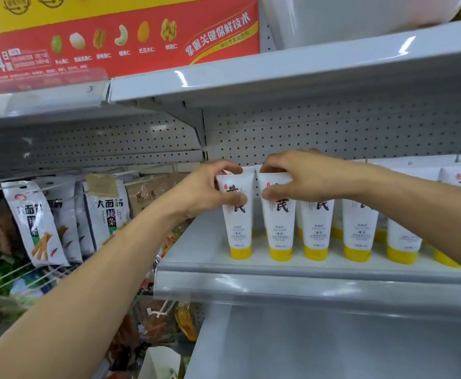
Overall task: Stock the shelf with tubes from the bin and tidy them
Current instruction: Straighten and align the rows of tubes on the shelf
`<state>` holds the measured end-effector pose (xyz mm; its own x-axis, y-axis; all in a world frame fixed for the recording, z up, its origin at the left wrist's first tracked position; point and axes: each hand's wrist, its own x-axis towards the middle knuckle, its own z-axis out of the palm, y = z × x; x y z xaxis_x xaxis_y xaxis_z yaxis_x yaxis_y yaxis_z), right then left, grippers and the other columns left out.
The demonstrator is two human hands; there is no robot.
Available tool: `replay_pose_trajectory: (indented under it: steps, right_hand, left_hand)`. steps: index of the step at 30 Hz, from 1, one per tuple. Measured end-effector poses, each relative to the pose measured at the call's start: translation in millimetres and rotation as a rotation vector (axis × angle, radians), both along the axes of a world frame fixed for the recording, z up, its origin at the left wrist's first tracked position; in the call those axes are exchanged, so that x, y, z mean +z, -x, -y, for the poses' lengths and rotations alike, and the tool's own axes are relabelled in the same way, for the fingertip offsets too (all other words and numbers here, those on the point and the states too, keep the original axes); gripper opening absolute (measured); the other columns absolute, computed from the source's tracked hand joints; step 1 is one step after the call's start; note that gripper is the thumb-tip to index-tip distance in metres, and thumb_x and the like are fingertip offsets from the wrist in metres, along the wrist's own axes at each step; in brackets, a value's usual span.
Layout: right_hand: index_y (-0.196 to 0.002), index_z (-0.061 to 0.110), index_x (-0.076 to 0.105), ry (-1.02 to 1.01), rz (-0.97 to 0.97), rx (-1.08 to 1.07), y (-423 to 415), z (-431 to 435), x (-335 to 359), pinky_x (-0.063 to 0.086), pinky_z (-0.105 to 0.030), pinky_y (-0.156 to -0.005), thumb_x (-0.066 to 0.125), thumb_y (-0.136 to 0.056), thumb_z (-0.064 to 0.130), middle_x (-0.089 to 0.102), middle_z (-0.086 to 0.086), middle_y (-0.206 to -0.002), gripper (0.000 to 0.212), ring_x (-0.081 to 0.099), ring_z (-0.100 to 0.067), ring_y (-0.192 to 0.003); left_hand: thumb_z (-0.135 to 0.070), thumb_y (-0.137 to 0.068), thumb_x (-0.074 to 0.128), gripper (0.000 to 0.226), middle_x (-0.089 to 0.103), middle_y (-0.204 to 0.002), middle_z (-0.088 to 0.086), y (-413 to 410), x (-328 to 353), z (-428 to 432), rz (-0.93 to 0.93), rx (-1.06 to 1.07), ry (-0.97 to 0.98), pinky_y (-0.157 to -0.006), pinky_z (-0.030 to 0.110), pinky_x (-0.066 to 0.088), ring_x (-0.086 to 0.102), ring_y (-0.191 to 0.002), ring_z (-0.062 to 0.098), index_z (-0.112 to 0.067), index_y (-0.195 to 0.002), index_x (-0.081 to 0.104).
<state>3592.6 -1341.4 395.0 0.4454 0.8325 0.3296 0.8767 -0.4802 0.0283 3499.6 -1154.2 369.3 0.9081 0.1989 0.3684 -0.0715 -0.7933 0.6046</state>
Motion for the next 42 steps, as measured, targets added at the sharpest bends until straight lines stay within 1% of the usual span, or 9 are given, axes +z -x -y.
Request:
replay_pose_trajectory:
  steps: [2, 4, 6, 10, 14, 18, 23, 32, 42]
  right_hand:
    - [-0.120, 0.028, 0.055, -0.124, 0.082, -0.002, 3.5, 2.0, -5.6, 0.038, -0.039, -0.095, 0.059, -0.086, 0.050, 0.059, 0.005, -0.121, 0.040, 0.051, -0.019, -0.114]
    - [-0.125, 0.025, 0.055, -0.280, 0.136, 0.007, 10.1, 7.0, -12.2, 0.031, -0.042, -0.104, 0.060, -0.088, 0.044, 0.053, 0.001, -0.132, 0.042, 0.041, -0.022, -0.126]
    - [-0.121, 0.021, 0.058, -0.443, 0.175, 0.050, 18.3, 15.0, -22.6, 0.033, -0.043, -0.104, 0.062, -0.089, 0.037, 0.054, -0.001, -0.130, 0.036, 0.043, -0.023, -0.124]
    - [-0.115, 0.019, 0.060, -0.620, 0.157, 0.092, 35.1, 31.8, -60.4, 0.044, -0.036, -0.084, 0.064, -0.089, 0.031, 0.056, 0.002, -0.114, 0.028, 0.054, -0.017, -0.102]
    - [-0.115, 0.026, 0.056, -0.578, -0.010, -0.019, 45.1, 43.2, -100.3, 0.041, -0.028, -0.070, 0.060, -0.091, 0.034, 0.052, 0.016, -0.100, 0.026, 0.047, -0.003, -0.085]
    - [-0.114, 0.028, 0.058, -0.455, -0.083, -0.120, 52.3, 41.3, -119.7, 0.048, -0.030, -0.072, 0.053, -0.093, 0.035, 0.063, 0.009, -0.105, 0.022, 0.060, -0.014, -0.091]
    - [-0.130, 0.035, 0.050, -0.244, 0.071, -0.233, 54.1, 24.6, -134.7, 0.045, -0.035, -0.078, 0.045, -0.095, 0.041, 0.061, -0.001, -0.118, 0.036, 0.053, -0.024, -0.110]
    - [-0.143, 0.044, 0.035, -0.156, 0.108, -0.360, 61.1, 10.6, -149.6, 0.031, -0.039, -0.096, 0.033, -0.094, 0.059, 0.057, 0.002, -0.131, 0.051, 0.044, -0.024, -0.123]
    - [-0.140, 0.046, 0.038, -0.136, 0.079, -0.354, 61.9, 9.7, -147.4, 0.027, -0.038, -0.094, 0.031, -0.093, 0.063, 0.054, 0.006, -0.135, 0.050, 0.042, -0.020, -0.125]
  left_hand:
    - [-0.021, -0.073, 0.083, 0.071, 0.063, -0.111, -0.011, 5.3, -12.4, 4.9, 0.055, 0.030, 0.054, -0.075, 0.008, 0.049, 0.060, -0.094, -0.003, -0.025, -0.134, 0.046]
    - [-0.023, -0.071, 0.084, 0.083, 0.060, -0.120, -0.012, 9.4, -28.2, 9.3, 0.103, 0.065, 0.119, -0.091, 0.020, 0.047, 0.057, -0.103, -0.001, -0.025, -0.140, 0.037]
    - [-0.023, -0.071, 0.085, 0.093, 0.059, -0.123, -0.012, 12.7, -44.8, 16.8, 0.164, 0.110, 0.191, -0.103, 0.034, 0.044, 0.057, -0.111, 0.006, -0.027, -0.144, 0.029]
    - [-0.022, -0.071, 0.085, 0.112, 0.051, -0.136, -0.005, 14.7, -71.8, 35.5, 0.313, 0.243, 0.327, -0.104, 0.036, 0.043, 0.054, -0.119, 0.013, -0.027, -0.151, 0.007]
    - [-0.024, -0.070, 0.086, 0.099, 0.055, -0.130, -0.003, 15.1, -92.1, 45.4, 0.215, 0.295, 0.330, -0.096, 0.034, 0.049, 0.057, -0.110, 0.015, -0.020, -0.147, 0.023]
    - [-0.019, -0.074, 0.083, 0.060, 0.062, -0.115, -0.006, 15.0, -94.2, 46.8, 0.159, 0.286, 0.240, -0.070, 0.014, 0.045, 0.057, -0.096, 0.009, -0.023, -0.119, 0.044]
    - [-0.026, -0.069, 0.085, 0.061, 0.069, -0.108, 0.000, 8.7, -100.6, 33.1, 0.103, 0.322, 0.138, -0.081, 0.038, 0.058, 0.067, -0.090, 0.015, -0.019, -0.117, 0.048]
    - [-0.031, -0.072, 0.081, 0.057, 0.069, -0.114, 0.001, 6.0, -108.3, 22.8, 0.097, 0.313, 0.041, -0.085, 0.040, 0.055, 0.065, -0.100, 0.019, -0.018, -0.119, 0.053]
    - [-0.033, -0.074, 0.077, 0.051, 0.067, -0.115, 0.002, 5.9, -108.2, 22.1, 0.085, 0.343, 0.010, -0.088, 0.039, 0.053, 0.063, -0.106, 0.023, -0.015, -0.118, 0.056]
